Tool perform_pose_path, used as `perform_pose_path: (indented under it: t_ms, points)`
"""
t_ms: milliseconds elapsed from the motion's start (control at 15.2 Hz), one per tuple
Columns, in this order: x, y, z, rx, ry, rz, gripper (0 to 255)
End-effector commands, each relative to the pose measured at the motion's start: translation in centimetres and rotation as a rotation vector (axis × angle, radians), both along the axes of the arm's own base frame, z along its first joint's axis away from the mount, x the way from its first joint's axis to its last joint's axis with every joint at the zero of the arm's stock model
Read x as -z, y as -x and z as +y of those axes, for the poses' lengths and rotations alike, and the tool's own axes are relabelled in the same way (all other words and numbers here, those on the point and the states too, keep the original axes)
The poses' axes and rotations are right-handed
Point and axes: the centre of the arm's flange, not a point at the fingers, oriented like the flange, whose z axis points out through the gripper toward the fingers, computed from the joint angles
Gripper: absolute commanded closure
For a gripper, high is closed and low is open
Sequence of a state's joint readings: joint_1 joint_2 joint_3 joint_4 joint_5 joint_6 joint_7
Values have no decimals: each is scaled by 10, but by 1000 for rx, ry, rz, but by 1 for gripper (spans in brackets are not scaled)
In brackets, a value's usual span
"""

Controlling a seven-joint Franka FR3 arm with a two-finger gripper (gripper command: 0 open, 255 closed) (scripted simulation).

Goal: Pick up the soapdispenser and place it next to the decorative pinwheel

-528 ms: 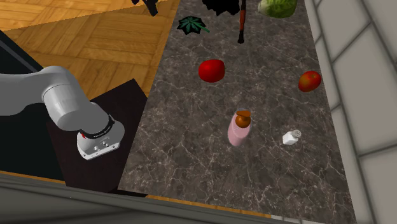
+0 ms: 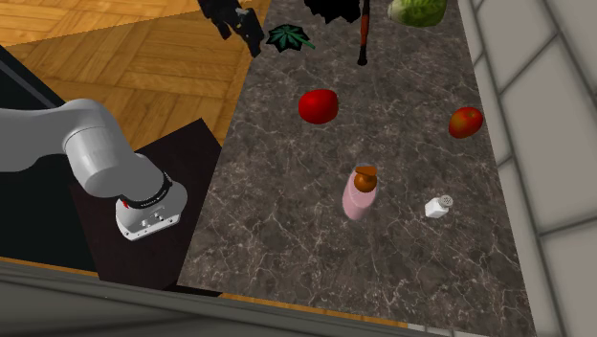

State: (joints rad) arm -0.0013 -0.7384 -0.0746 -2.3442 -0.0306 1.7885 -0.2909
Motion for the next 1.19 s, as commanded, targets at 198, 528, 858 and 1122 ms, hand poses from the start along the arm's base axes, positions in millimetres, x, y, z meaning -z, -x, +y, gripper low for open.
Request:
perform_pose_path:
  t_ms: [198,528,858,1122]
  points:
    - [35,-11,-56,-40,11,24,0]
    - [70,-25,-111,-78,21,49,0]
    - [104,-39,-165,-117,31,73,0]
    - [131,-52,-208,-147,39,93,0]
